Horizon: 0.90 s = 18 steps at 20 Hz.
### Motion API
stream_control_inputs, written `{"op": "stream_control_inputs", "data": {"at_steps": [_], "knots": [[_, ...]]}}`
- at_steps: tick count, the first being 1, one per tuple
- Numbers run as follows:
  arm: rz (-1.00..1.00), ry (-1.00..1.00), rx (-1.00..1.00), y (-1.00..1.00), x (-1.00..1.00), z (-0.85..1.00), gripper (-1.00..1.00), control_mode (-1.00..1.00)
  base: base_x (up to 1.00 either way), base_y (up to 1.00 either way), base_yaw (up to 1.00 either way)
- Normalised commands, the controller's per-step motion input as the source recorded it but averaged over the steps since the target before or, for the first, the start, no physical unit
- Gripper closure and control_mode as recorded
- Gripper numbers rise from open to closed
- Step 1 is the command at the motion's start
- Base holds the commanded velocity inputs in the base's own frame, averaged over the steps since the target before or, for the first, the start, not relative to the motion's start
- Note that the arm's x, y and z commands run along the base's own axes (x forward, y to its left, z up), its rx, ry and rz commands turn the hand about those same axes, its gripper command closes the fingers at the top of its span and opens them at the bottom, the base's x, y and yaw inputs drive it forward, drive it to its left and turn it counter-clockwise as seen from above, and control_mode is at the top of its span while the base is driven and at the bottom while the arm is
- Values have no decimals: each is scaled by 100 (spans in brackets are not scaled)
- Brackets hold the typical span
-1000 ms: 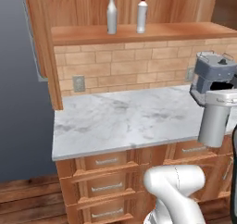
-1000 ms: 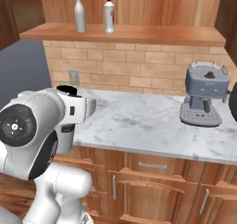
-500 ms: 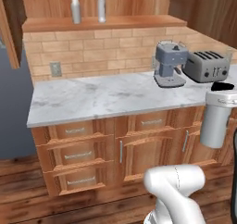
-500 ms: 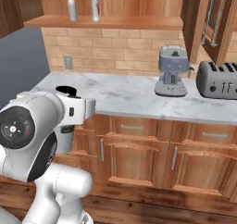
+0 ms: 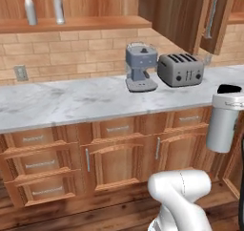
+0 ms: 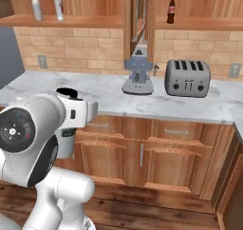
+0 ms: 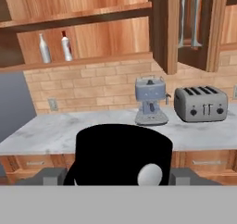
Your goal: Sort all alcoholic drinks to one cabinet, and non-alcoholic drinks to the other.
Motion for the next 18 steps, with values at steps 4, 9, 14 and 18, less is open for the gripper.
{"op": "stream_control_inputs", "data": {"at_steps": [4,9,14,18], "knots": [[0,0,0,0,0,0,100,100,34,-75,0],[0,0,0,0,0,0,100,100,44,-39,0],[0,0,0,0,0,0,100,100,55,-21,-1],[0,0,0,0,0,0,100,100,46,-48,-1]]}}
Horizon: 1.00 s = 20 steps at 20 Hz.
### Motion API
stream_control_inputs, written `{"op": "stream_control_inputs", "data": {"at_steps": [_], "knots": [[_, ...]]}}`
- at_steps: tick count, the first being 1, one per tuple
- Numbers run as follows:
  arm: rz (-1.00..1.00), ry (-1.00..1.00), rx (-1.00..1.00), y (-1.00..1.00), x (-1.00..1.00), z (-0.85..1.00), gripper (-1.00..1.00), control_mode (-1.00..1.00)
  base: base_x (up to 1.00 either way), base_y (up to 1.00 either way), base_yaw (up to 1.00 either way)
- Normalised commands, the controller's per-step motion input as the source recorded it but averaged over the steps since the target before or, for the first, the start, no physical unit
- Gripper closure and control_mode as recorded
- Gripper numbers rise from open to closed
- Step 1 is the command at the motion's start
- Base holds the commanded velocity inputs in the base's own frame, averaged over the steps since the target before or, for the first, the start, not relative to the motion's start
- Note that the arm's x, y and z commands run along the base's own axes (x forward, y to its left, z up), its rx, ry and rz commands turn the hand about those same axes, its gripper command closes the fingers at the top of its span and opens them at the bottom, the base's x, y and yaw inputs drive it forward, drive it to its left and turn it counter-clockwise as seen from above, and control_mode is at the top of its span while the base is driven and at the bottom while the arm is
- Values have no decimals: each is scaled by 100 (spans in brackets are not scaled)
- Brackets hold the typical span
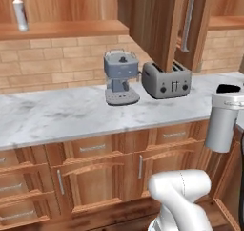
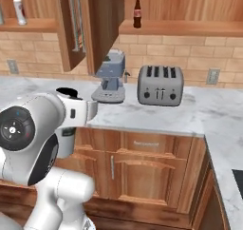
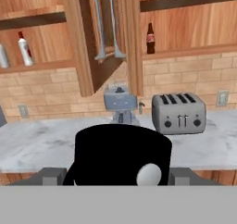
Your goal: Sort all alcoholic drinks to one cabinet, and non-alcoholic drinks to the other.
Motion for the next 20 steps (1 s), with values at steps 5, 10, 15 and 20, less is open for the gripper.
{"op": "stream_control_inputs", "data": {"at_steps": [5,10,15,20], "knots": [[0,0,0,0,0,0,100,100,2,-84,-16],[0,0,0,0,0,0,100,100,46,-30,-10],[0,0,0,0,0,0,100,100,83,-4,0],[0,0,0,0,0,0,100,100,74,-26,0]]}}
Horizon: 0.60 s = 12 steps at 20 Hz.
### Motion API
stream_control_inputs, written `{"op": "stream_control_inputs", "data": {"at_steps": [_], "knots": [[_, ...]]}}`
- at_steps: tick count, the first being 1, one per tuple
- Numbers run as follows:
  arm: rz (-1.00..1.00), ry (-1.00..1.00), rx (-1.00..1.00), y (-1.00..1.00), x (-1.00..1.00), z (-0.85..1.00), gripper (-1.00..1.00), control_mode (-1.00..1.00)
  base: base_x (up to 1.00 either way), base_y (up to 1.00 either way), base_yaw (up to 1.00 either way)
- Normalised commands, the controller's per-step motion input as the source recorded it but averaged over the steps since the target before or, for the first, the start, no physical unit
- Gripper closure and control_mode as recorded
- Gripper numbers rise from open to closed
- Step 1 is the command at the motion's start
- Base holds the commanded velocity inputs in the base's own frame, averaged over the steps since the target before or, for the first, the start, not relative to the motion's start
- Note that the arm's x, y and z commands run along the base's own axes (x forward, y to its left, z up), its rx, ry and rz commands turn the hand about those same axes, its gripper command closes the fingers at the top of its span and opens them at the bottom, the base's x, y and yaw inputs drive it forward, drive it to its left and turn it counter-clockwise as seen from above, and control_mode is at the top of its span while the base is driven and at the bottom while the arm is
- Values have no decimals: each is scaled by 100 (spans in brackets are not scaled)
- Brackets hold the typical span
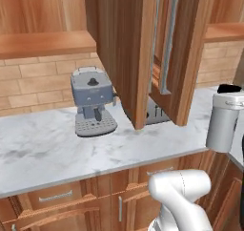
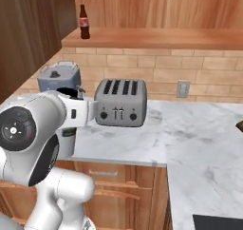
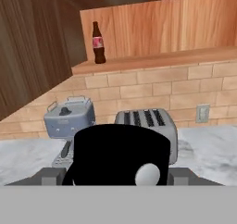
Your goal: Sort all alcoholic drinks to one cabinet, and non-alcoholic drinks to the other.
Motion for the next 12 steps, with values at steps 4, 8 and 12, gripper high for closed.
{"op": "stream_control_inputs", "data": {"at_steps": [4,8,12], "knots": [[0,0,0,0,0,0,100,100,71,-21,0],[0,0,0,0,0,0,100,100,82,-16,3],[0,0,0,0,0,0,100,100,86,-15,16]]}}
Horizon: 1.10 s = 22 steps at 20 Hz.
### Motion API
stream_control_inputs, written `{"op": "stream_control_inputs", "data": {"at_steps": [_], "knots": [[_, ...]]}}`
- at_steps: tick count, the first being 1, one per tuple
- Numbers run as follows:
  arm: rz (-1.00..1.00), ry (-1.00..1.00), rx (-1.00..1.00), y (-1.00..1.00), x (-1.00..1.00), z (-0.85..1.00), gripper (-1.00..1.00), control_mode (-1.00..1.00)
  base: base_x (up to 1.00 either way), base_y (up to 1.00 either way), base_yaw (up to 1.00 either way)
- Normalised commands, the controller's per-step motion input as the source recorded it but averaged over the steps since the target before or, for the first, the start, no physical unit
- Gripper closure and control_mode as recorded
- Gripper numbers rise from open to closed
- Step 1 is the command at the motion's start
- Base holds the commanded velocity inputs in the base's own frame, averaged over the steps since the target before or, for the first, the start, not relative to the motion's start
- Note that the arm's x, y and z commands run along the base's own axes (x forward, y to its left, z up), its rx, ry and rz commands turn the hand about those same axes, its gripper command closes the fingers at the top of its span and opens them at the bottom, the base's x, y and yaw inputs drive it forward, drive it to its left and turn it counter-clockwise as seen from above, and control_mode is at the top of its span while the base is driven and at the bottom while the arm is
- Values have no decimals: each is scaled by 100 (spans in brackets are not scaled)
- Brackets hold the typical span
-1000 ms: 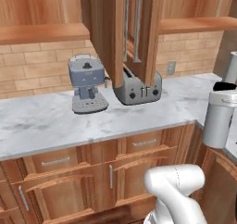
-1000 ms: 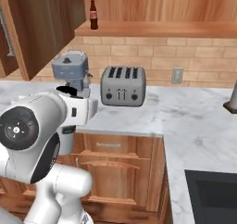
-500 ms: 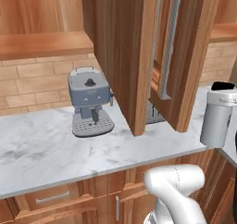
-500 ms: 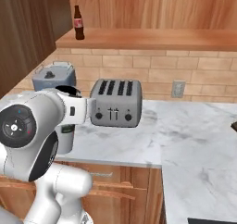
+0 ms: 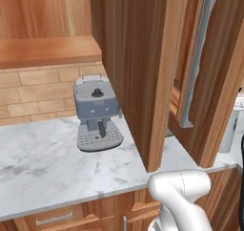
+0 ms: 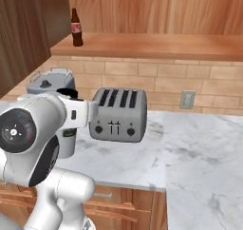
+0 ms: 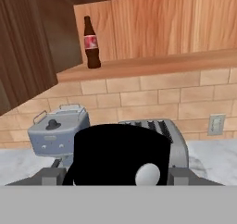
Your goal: Sort all alcoholic drinks to one cabinet, and non-alcoholic drinks to the other.
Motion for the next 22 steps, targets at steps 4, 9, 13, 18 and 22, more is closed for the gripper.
{"op": "stream_control_inputs", "data": {"at_steps": [4,9,13,18,22], "knots": [[0,0,0,0,0,0,100,100,81,-16,30],[6,-1,6,-7,6,19,100,-100,34,-7,16],[3,-19,2,-25,0,78,100,-100,0,0,0],[0,-22,0,-15,0,89,100,-100,0,0,0],[0,-20,0,-19,10,55,100,-100,0,0,0]]}}
